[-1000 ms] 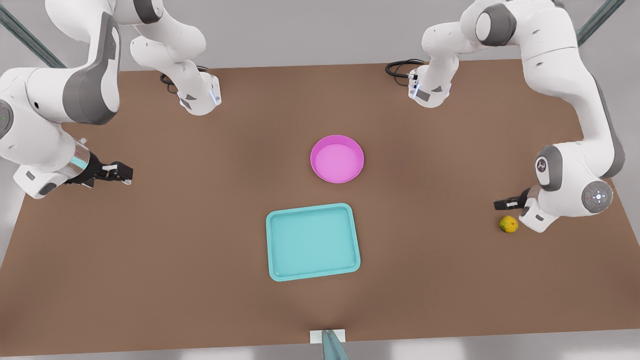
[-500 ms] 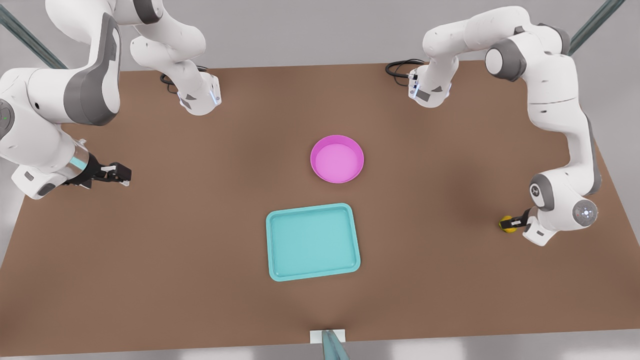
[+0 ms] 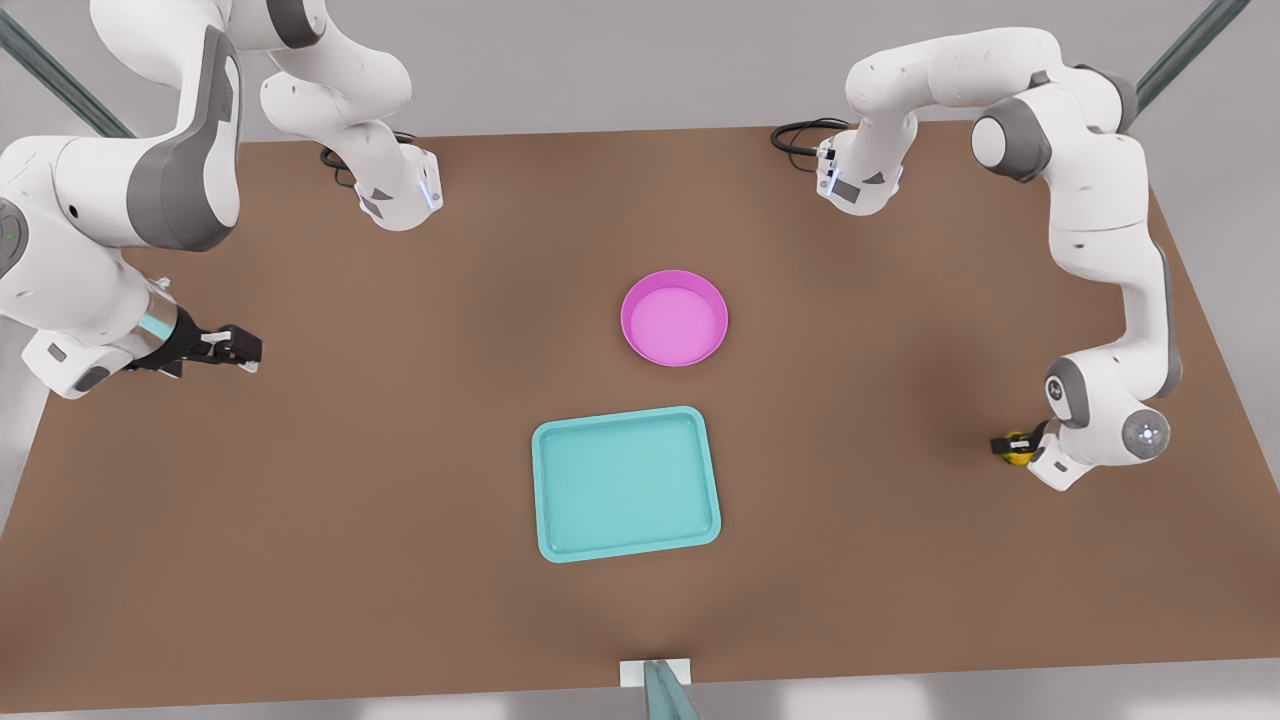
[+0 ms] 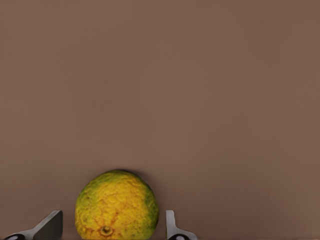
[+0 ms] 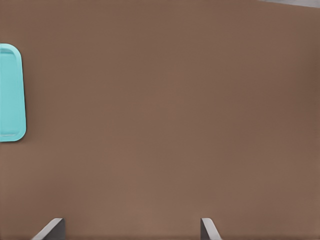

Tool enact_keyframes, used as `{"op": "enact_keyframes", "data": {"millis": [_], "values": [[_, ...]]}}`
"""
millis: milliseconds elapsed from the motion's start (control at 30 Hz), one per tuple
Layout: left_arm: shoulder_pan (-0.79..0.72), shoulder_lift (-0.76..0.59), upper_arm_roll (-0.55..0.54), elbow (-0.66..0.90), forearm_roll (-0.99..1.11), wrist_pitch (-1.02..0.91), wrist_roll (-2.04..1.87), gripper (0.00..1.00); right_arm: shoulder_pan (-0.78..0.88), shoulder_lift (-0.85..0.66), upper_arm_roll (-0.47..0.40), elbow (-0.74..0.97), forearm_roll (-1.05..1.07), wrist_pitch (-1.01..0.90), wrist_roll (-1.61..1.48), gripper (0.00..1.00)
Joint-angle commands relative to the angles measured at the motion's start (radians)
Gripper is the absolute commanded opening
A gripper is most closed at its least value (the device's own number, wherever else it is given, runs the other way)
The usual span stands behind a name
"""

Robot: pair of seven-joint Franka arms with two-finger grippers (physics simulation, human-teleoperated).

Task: Place the orange on the plate with the left arm and the plate on the tray with the right arm

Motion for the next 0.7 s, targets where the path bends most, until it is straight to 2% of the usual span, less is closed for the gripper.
{"op": "enact_keyframes", "data": {"millis": [0,267,300,567,600,633,667], "values": [[0.004,0.004,0.0,0.0,0.002,0.008,0.069,1.0,-0.001,-0.001,-0.001,0.005,0.0,-0.001,-0.005,1.0],[0.007,0.012,0.0,0.0,-0.002,0.04,0.052,1.0,0.0,-0.001,-0.001,0.005,0.0,0.001,-0.003,1.0],[0.007,0.009,0.0,0.0,-0.004,0.046,0.049,0.94,0.0,-0.001,-0.001,0.004,0.0,0.001,-0.003,1.0],[0.007,0.009,0.0,0.0,-0.005,0.066,0.051,0.95,0.0,-0.001,-0.001,0.004,0.001,0.001,-0.003,1.0],[0.007,0.009,0.0,0.0,-0.007,0.066,0.051,0.94,0.0,-0.001,-0.001,0.005,0.0,0.001,-0.003,1.0],[0.007,0.009,0.0,0.0,-0.008,0.069,0.051,0.87,0.0,-0.001,-0.001,0.005,0.0,0.001,-0.003,1.0],[0.007,0.009,0.0,0.0,-0.008,0.071,0.049,0.76,0.0,-0.001,-0.001,0.005,0.0,0.001,-0.003,1.0]]}}
